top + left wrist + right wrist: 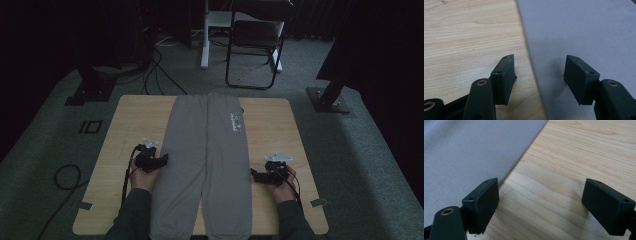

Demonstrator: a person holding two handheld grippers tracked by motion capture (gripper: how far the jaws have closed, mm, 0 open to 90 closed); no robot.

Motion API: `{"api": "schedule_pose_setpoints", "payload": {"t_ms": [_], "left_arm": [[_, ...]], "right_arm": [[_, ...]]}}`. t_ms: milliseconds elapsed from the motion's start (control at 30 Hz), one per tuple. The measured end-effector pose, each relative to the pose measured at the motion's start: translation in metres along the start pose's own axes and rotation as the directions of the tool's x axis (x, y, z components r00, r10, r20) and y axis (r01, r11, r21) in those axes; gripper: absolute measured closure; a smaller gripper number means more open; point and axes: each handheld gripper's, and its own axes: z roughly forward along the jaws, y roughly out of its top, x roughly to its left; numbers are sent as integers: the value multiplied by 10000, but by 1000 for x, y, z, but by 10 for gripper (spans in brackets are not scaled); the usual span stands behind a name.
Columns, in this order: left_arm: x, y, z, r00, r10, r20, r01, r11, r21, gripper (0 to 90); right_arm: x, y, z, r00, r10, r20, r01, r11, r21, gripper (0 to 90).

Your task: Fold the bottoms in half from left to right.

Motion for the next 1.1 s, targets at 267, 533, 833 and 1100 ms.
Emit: {"api": "schedule_pose_setpoints", "payload": {"t_ms": [267, 533, 833, 1100], "left_arm": [[1, -3, 0, 9997, 158, -195, -162, 9996, -249, 516], [9, -8, -6, 9998, 205, -4, -205, 9993, -324, 863], [25, -19, -16, 9995, -8, -306, -4, 9991, -418, 882], [39, -26, -22, 9987, -362, -367, 344, 9983, -475, 882]], "right_arm": [[0, 0, 0, 10000, -13, -3, 13, 10000, -2, 144], [0, 0, 0, 10000, -24, -5, 24, 10000, 1, 145], [0, 0, 0, 10000, -36, -27, 36, 10000, 3, 145], [0, 0, 0, 10000, -37, -31, 37, 10000, 5, 145]]}}
